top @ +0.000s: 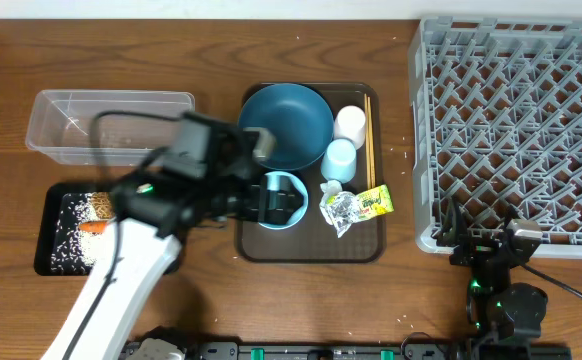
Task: Sort waste into correct bins and load items into the dishwasher rack
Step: 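Move the left gripper to the yellow snack wrapper on the brown tray, then grasp the yellow snack wrapper with the left gripper and lift it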
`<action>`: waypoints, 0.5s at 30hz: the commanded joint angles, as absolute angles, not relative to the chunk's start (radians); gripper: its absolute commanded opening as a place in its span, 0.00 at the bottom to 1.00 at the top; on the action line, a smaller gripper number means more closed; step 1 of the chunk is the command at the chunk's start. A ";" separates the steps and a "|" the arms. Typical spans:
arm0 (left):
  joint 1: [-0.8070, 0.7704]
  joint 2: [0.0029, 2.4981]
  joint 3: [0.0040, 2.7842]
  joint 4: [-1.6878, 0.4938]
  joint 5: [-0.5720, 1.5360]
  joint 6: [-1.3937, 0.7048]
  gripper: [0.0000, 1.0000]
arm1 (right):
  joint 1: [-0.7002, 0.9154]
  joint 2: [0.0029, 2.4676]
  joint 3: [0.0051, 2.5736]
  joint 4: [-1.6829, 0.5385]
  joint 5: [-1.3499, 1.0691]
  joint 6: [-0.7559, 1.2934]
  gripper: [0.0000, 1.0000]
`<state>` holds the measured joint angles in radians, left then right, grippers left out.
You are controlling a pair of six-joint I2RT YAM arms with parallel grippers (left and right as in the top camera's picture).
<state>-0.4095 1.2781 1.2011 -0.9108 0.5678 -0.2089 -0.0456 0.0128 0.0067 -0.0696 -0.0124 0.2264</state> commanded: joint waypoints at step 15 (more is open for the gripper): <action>-0.709 1.669 1.195 -0.693 0.374 -0.195 0.99 | -0.060 0.012 0.006 -0.072 -0.023 0.223 0.99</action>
